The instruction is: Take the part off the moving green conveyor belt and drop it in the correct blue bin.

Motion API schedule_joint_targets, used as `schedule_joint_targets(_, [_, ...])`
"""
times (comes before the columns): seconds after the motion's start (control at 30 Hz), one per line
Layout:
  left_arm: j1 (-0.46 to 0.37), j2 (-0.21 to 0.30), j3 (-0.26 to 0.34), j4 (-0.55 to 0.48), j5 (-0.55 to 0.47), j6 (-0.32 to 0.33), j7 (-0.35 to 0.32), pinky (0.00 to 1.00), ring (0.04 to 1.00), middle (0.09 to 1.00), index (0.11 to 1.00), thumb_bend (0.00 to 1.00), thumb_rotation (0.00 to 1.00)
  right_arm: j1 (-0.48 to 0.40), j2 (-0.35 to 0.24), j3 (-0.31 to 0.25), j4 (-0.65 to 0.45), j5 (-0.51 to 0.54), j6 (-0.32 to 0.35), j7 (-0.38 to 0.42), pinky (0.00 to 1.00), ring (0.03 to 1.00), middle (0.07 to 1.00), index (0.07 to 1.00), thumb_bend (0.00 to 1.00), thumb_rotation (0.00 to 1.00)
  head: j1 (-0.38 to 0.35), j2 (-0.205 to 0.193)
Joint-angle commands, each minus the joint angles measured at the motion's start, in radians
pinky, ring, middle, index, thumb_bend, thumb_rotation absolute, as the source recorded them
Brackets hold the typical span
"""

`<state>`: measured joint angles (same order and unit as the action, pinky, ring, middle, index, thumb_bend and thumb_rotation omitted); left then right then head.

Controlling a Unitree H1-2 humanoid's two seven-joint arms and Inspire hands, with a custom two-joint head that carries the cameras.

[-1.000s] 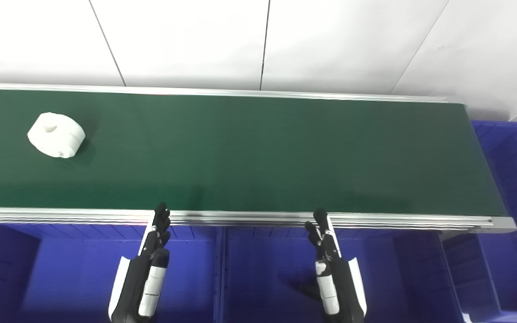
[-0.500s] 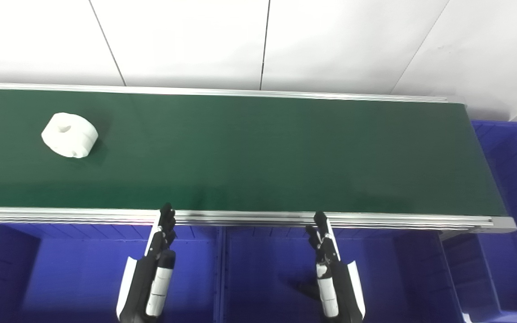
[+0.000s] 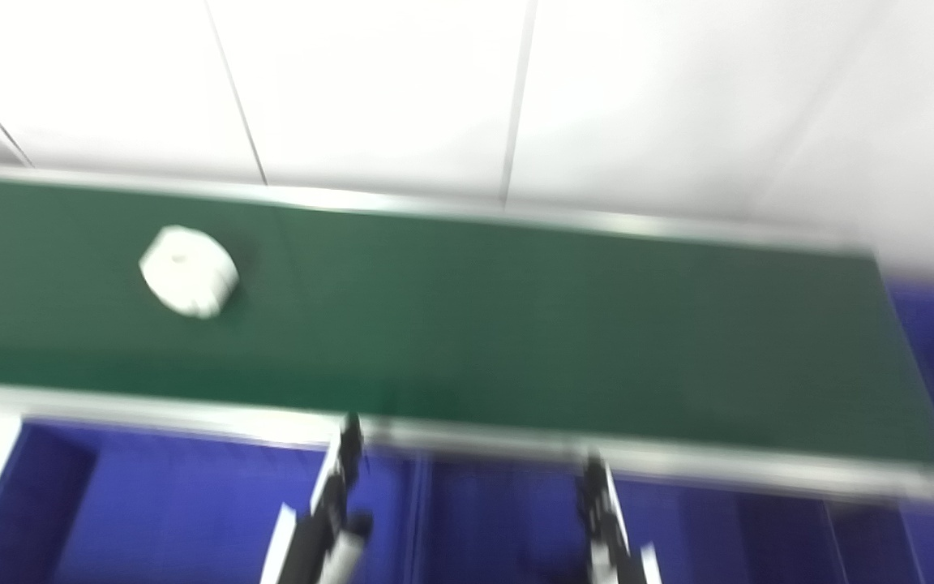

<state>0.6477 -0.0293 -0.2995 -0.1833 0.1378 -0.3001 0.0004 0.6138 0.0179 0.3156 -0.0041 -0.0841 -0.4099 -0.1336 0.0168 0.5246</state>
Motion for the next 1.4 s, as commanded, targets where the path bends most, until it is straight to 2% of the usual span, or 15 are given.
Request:
schedule_joint_targets(0.0, [-0.001,-0.006,-0.011,-0.007,-0.013,-0.078,-0.001,1.0,0.999,1.0,1.0,0.59,0.95,0.004,-0.002,-0.001,-0.011,0.012,-0.06,0.012,1.0,1.0,1.0,1.0,0.8,1.0,0.018,-0.009])
schedule_joint_targets(0.17, [-0.009,-0.009,-0.02,-0.033,-0.034,-0.146,-0.002,0.99,0.992,1.0,1.0,0.58,0.93,0.007,0.0,-0.007,-0.01,0.034,-0.06,0.024,1.0,1.0,1.0,1.0,0.82,1.0,0.052,-0.019])
schedule_joint_targets(0.27, [-0.013,-0.004,-0.009,-0.078,-0.012,-0.157,0.005,1.0,0.985,1.0,1.0,0.61,0.93,0.007,0.011,-0.007,-0.008,0.035,-0.06,0.02,1.0,1.0,1.0,1.0,0.82,1.0,0.054,-0.025])
schedule_joint_targets(0.4, [-0.041,0.02,0.025,-0.138,0.097,-0.169,0.049,0.88,0.919,0.982,1.0,0.63,0.92,0.006,0.025,0.001,-0.006,0.019,-0.06,0.012,1.0,1.0,1.0,1.0,0.81,1.0,0.052,-0.024])
schedule_joint_targets(0.47, [-0.08,0.042,0.058,-0.177,0.128,-0.16,0.035,0.82,0.909,0.971,1.0,0.71,0.76,0.003,0.028,0.006,-0.008,0.018,-0.06,0.016,1.0,1.0,1.0,1.0,0.79,1.0,0.051,-0.019])
schedule_joint_targets(0.5, [-0.117,0.069,0.076,-0.2,0.121,-0.139,0.012,0.82,0.911,0.972,1.0,0.73,0.73,0.0,0.032,0.007,-0.006,0.021,-0.06,0.017,1.0,1.0,1.0,1.0,0.79,1.0,0.05,-0.019])
schedule_joint_targets(0.53, [-0.142,0.088,0.088,-0.216,0.115,-0.123,-0.005,0.8,0.914,0.971,1.0,0.8,0.6,-0.002,0.035,0.008,-0.004,0.024,-0.06,0.018,1.0,1.0,1.0,1.0,0.79,1.0,0.05,-0.019])
schedule_joint_targets(0.57, [-0.179,0.116,0.105,-0.223,0.114,-0.119,-0.018,0.8,0.915,0.971,1.0,0.83,0.55,-0.004,0.037,0.01,-0.002,0.02,-0.06,0.017,1.0,1.0,1.0,1.0,0.78,1.0,0.045,-0.02])
schedule_joint_targets(0.63, [-0.264,0.188,0.155,-0.235,0.149,-0.097,-0.049,0.68,0.872,0.925,0.984,0.92,0.35,-0.008,0.039,0.013,0.003,0.015,-0.06,0.016,1.0,1.0,1.0,1.0,0.8,1.0,0.039,-0.02])
schedule_joint_targets(0.7, [-0.347,0.266,0.204,-0.241,0.193,-0.062,-0.086,0.66,0.865,0.917,0.977,0.93,0.33,-0.013,0.042,0.015,0.009,0.007,-0.06,0.01,1.0,1.0,1.0,1.0,0.81,1.0,0.032,-0.022])
schedule_joint_targets(0.77, [-0.451,0.357,0.247,-0.218,0.25,-0.045,-0.123,0.65,0.867,0.916,0.91,0.98,0.28,-0.018,0.047,0.017,0.014,-0.004,-0.06,-0.003,1.0,1.0,1.0,1.0,0.79,1.0,0.03,-0.024])
schedule_joint_targets(0.87, [-0.562,0.444,0.266,-0.174,0.323,-0.033,-0.166,0.71,0.864,0.891,0.857,1.0,0.28,-0.022,0.051,0.02,0.02,-0.009,-0.06,-0.015,1.0,1.0,1.0,1.0,0.78,1.0,0.03,-0.03])
schedule_joint_targets(0.97, [-0.669,0.506,0.247,-0.162,0.426,0.003,-0.226,0.85,0.886,0.883,0.844,1.0,0.19,-0.025,0.042,0.021,0.023,-0.003,-0.06,-0.012,1.0,1.0,1.0,1.0,0.79,1.0,0.036,-0.036])
schedule_joint_targets(1.17, [-0.804,0.54,0.184,-0.149,0.631,0.061,-0.322,0.91,0.899,0.89,0.861,1.0,0.13,-0.034,0.021,0.015,0.027,0.006,-0.06,-0.001,1.0,1.0,1.0,1.0,0.79,1.0,0.04,-0.037])
schedule_joint_targets(1.37, [-0.929,0.566,0.13,0.001,0.757,0.04,-0.335,0.96,0.92,0.918,0.882,1.0,0.12,-0.033,0.008,0.012,0.026,0.016,-0.06,0.015,1.0,1.0,1.0,1.0,0.79,1.0,0.039,-0.035])
